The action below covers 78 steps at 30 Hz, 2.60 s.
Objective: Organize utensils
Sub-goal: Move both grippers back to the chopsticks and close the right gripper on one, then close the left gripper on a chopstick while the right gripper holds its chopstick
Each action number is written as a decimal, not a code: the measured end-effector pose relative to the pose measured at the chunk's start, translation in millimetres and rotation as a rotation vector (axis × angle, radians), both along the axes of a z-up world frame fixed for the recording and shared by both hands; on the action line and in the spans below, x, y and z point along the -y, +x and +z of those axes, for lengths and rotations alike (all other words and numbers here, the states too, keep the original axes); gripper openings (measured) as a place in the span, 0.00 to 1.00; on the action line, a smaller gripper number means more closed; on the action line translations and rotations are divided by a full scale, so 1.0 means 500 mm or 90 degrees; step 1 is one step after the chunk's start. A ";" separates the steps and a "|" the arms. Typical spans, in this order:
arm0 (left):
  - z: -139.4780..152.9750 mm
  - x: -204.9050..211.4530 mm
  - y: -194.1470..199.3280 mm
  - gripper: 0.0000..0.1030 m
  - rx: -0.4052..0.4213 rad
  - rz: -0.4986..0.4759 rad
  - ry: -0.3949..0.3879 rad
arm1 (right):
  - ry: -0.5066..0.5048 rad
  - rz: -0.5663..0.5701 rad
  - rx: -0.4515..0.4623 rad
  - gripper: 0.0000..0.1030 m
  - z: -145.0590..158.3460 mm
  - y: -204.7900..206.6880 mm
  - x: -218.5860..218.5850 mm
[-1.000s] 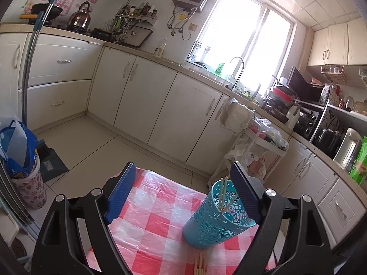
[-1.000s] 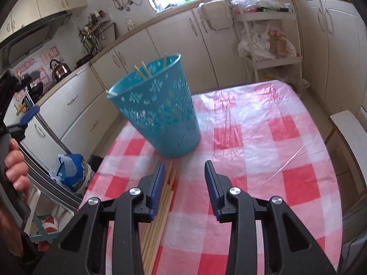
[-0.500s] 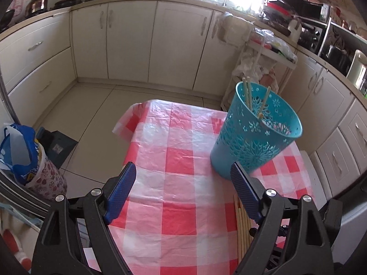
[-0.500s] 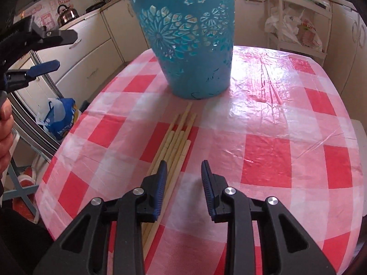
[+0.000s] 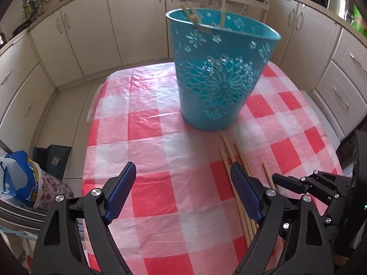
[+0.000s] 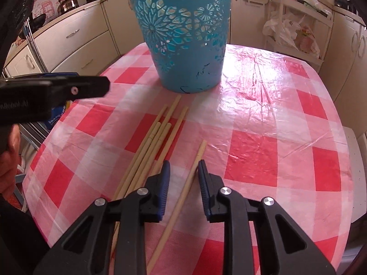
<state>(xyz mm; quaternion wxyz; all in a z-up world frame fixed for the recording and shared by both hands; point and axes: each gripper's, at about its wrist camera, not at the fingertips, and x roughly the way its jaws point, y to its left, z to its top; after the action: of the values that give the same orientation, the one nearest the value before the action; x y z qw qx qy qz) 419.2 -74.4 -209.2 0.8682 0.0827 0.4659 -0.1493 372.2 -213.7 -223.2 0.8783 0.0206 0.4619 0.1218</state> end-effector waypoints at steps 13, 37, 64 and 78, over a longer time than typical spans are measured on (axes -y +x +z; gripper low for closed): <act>-0.095 0.057 -0.030 0.78 -0.061 -0.077 0.055 | -0.006 -0.022 -0.010 0.10 0.000 0.002 0.035; -0.090 0.062 -0.006 0.71 -0.021 -0.082 0.157 | 0.027 -0.041 -0.026 0.09 0.001 0.009 0.073; -0.091 0.061 0.052 0.05 -0.105 -0.067 0.001 | 0.035 -0.031 -0.038 0.08 0.001 0.014 0.069; -0.008 0.039 0.025 0.05 -0.042 -0.059 -0.050 | 0.084 -0.049 -0.048 0.06 -0.003 0.016 0.092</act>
<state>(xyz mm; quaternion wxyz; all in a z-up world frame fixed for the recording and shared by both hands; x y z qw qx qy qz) 431.5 -94.0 -213.2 0.8472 0.0648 0.4837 -0.2102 380.2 -259.5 -224.7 0.8610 0.1009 0.4846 0.1168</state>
